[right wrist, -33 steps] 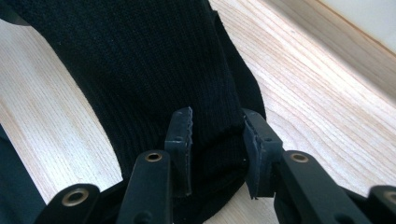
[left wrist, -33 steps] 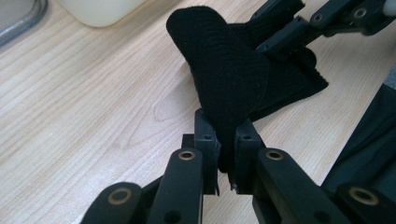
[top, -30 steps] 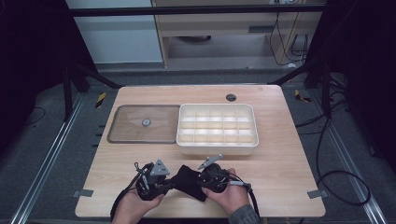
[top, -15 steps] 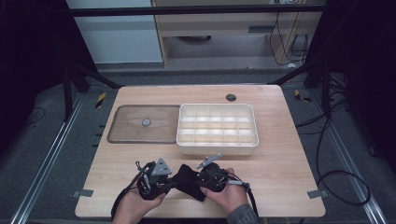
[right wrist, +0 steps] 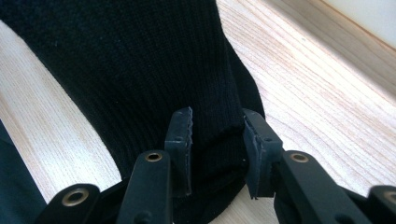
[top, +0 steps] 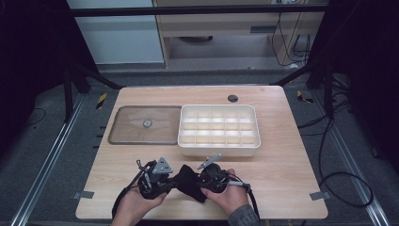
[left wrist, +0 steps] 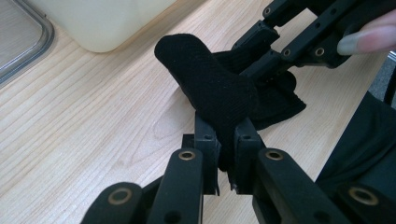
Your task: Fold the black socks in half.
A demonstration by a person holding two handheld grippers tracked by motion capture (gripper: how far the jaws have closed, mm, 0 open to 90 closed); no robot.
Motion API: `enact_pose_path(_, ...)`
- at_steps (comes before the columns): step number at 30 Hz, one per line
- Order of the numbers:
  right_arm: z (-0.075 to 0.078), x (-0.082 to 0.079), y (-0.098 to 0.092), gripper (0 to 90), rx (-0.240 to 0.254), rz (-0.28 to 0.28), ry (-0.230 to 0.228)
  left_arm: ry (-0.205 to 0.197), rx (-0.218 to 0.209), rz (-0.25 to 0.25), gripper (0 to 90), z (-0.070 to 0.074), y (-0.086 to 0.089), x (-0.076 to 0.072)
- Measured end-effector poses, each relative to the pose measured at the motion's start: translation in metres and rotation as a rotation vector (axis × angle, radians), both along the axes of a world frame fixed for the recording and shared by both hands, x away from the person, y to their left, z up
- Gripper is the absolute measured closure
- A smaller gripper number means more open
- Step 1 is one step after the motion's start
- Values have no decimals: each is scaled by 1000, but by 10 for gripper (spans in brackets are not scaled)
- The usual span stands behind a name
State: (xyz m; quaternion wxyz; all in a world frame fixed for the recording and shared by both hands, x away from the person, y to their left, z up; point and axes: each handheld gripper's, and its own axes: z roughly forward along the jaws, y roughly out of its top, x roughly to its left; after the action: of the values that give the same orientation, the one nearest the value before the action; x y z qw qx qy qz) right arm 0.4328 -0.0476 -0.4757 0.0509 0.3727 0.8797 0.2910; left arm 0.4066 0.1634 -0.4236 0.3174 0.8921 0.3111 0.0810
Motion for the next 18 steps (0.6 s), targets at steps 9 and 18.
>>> enact_pose_path(9, 0, 0, 3, 672, 2, 2, -2, 7, -4, 1, 838, 2, 0, -1)
enact_pose_path(18, 0, -3, 2, 671, 8, -8, -10, 19, -16, 13, 837, -2, 7, 1)
